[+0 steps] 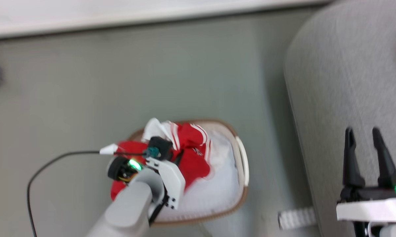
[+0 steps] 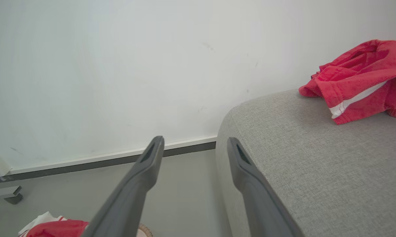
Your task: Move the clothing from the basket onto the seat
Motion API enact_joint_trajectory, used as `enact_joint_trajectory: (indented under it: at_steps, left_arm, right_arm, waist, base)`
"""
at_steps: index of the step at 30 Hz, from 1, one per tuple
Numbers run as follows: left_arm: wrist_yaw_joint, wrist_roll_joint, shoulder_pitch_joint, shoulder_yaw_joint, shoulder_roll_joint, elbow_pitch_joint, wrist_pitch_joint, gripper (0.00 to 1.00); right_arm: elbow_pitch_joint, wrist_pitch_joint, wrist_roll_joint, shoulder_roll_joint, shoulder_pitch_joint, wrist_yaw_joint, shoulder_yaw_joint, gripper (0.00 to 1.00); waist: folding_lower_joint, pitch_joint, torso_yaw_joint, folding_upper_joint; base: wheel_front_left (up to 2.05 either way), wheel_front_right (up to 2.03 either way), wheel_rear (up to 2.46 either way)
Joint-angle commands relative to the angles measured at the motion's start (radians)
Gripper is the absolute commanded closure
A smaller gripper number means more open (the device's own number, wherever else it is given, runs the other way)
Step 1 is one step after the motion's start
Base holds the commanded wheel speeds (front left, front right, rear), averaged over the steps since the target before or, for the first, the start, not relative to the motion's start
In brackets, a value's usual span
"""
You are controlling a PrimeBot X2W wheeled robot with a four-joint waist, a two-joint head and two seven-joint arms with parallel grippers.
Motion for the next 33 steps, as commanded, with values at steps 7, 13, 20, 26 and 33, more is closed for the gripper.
enact_joint_trajectory:
  at_steps: [7, 13, 20, 26, 33]
  left_arm:
    - [0.056, -0.092, 0.111, -0.009, 0.002, -0.177, -0.004, 1.00]
    - [0.093, -0.130, 0.183, 0.011, 0.019, -0.328, 0.017, 1.00]
    - [0.144, -0.154, 0.259, 0.044, 0.069, -0.509, 0.048, 1.00]
    - [0.166, -0.160, 0.312, 0.050, 0.115, -0.621, 0.078, 1.00]
    - [0.183, -0.167, 0.346, 0.053, 0.153, -0.726, 0.118, 1.00]
  right_arm:
    - [0.041, 0.001, -0.010, -0.001, 0.120, -0.002, -0.011, 0.00]
    - [0.065, 0.001, -0.027, 0.000, 0.203, -0.002, -0.004, 0.00]
    - [0.089, 0.001, -0.052, -0.001, 0.258, -0.002, 0.014, 0.00]
    - [0.103, 0.001, -0.039, 0.000, 0.289, -0.002, 0.028, 0.00]
    - [0.103, 0.001, -0.021, 0.000, 0.308, -0.002, 0.048, 0.00]
  waist:
    - [0.0003, -0.328, 0.108, -0.0001]
    - [0.0003, -0.444, 0.124, -0.0001]
    - [0.0003, -0.503, 0.126, -0.0001]
    - [0.0003, -0.547, 0.129, -0.0001]
    - [0.0003, -0.567, 0.137, -0.0001]
  base:
    - [0.00, 0.00, 0.00]
    - [0.00, 0.00, 0.00]
    - [0.00, 0.00, 0.00]
    - [0.00, 0.00, 0.00]
    - [0.00, 0.00, 0.00]
